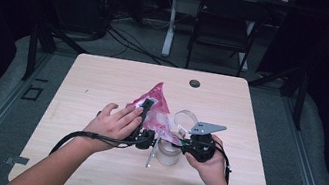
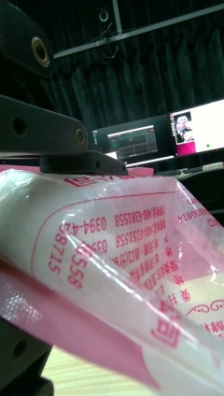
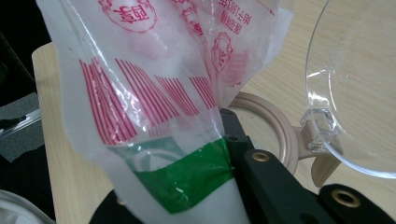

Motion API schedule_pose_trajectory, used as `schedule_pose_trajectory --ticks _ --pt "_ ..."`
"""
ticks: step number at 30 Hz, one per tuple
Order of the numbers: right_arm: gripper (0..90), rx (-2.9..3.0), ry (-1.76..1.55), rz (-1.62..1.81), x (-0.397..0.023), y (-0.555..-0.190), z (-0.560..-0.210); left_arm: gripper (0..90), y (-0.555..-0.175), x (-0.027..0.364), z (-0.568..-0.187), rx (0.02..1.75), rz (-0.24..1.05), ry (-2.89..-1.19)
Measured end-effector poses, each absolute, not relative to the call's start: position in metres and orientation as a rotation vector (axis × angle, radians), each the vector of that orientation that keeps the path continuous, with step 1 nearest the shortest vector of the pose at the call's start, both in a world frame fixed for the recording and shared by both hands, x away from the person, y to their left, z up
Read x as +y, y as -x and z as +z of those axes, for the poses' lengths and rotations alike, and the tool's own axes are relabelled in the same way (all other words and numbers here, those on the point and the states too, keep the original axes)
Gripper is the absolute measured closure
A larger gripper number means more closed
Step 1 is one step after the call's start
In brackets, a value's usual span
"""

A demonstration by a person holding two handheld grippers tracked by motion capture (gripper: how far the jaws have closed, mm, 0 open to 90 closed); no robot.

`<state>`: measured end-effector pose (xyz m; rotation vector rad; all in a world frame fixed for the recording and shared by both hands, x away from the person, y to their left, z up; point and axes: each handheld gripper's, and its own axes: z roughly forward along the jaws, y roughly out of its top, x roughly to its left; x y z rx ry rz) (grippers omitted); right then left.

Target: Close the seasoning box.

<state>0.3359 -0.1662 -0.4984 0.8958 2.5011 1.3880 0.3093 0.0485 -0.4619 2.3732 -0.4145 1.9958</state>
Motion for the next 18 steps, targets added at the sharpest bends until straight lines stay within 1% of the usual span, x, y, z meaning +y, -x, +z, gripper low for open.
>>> schedule_pose_trajectory --ticks 6,18 --pt "90.0 2.501 -0.896 1.379 -0.1662 -0.3355 -0.4981 60.8 -0.3093 0.0489 -0.4629 -0.437 2.007 -2.373" --pt "90.0 2.505 -0.883 1.367 -0.1655 -0.3347 -0.4970 60.2 -0.3115 0.0500 -0.4657 -0.418 1.996 -2.400"
